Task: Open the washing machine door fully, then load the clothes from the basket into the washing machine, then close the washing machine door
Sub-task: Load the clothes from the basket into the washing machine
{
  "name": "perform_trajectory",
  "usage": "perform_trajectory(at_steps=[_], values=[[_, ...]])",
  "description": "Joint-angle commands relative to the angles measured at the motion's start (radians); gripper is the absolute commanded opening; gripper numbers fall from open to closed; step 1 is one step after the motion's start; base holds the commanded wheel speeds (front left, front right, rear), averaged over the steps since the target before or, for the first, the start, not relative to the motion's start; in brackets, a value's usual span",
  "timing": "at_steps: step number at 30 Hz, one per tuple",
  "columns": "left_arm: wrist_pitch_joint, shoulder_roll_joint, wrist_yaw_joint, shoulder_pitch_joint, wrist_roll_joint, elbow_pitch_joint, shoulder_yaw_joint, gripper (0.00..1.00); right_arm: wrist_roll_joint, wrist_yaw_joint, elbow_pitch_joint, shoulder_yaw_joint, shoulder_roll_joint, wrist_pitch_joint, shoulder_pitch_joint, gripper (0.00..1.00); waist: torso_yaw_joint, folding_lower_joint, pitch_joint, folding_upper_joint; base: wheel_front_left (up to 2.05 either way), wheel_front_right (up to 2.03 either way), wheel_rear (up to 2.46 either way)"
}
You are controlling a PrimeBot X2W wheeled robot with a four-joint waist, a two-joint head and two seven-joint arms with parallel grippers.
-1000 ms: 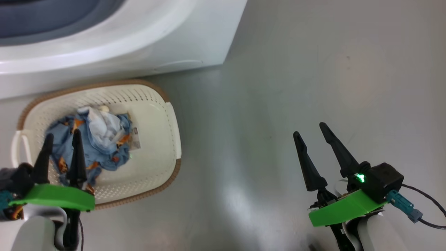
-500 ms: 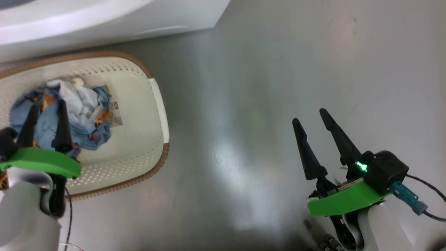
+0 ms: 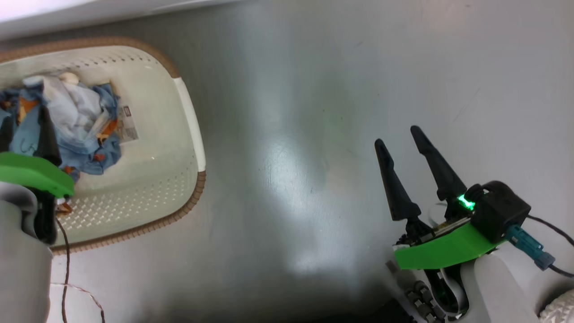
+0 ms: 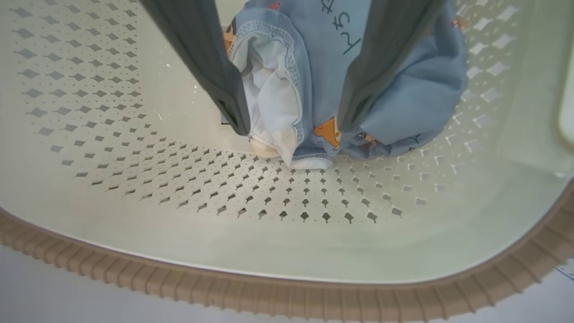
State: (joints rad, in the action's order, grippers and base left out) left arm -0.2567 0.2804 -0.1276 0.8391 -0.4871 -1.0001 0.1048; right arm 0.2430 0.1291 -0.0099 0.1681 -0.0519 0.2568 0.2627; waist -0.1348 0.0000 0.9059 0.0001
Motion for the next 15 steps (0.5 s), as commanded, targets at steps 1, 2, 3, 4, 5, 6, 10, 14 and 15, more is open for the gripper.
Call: perform_trajectory(at_steps=[1, 2, 3, 4, 5, 6, 10, 14, 15], values=[[0.000, 0.049, -0.003, -0.008, -0.003, -0.017, -0.016, 1.00, 0.008, 0.002, -0.025, 0.025, 0.002, 0.005, -0.018, 1.00, -0.004, 0.0000, 0.017, -0.0001, 0.00, 0.00, 0.00], [0.005, 0.051, -0.003, 0.010, -0.002, -0.043, -0.013, 1.00, 0.008, 0.002, -0.027, 0.025, 0.002, 0.005, -0.017, 1.00, -0.005, 0.0000, 0.024, -0.0001, 0.00, 0.00, 0.00], [0.012, 0.052, -0.001, 0.028, -0.001, -0.068, -0.011, 1.00, 0.009, 0.002, -0.029, 0.026, 0.002, 0.005, -0.015, 1.00, -0.005, 0.0000, 0.029, -0.0001, 0.00, 0.00, 0.00], [0.022, 0.053, 0.002, 0.044, 0.001, -0.092, -0.007, 1.00, 0.010, 0.002, -0.031, 0.026, 0.002, 0.005, -0.014, 1.00, -0.005, 0.0000, 0.035, -0.0001, 0.00, 0.00, 0.00], [0.030, 0.053, 0.005, 0.060, 0.004, -0.113, -0.002, 1.00, 0.011, 0.002, -0.032, 0.026, 0.002, 0.005, -0.013, 1.00, -0.005, 0.0000, 0.038, -0.0001, 0.00, 0.00, 0.00], [0.041, 0.051, 0.008, 0.074, 0.004, -0.135, 0.000, 1.00, 0.011, 0.002, -0.033, 0.026, 0.002, 0.005, -0.012, 1.00, -0.005, 0.0000, 0.041, -0.0001, 0.00, 0.00, 0.00], [0.084, 0.046, 0.024, 0.124, 0.006, -0.204, 0.011, 1.00, 0.017, 0.002, -0.035, 0.032, 0.002, 0.005, -0.006, 1.00, -0.008, 0.0000, 0.054, -0.0001, 0.00, 0.00, 0.00], [0.113, 0.047, 0.044, 0.162, 0.011, -0.238, 0.021, 1.00, 0.024, 0.002, -0.038, 0.036, 0.002, 0.005, -0.001, 1.00, -0.011, 0.0000, 0.065, -0.0001, 0.00, 0.00, 0.00], [0.121, 0.047, 0.051, 0.170, 0.014, -0.244, 0.026, 1.00, 0.025, 0.002, -0.038, 0.036, 0.002, 0.005, 0.000, 1.00, -0.012, 0.0000, 0.067, -0.0001, 0.00, 0.00, 0.00]])
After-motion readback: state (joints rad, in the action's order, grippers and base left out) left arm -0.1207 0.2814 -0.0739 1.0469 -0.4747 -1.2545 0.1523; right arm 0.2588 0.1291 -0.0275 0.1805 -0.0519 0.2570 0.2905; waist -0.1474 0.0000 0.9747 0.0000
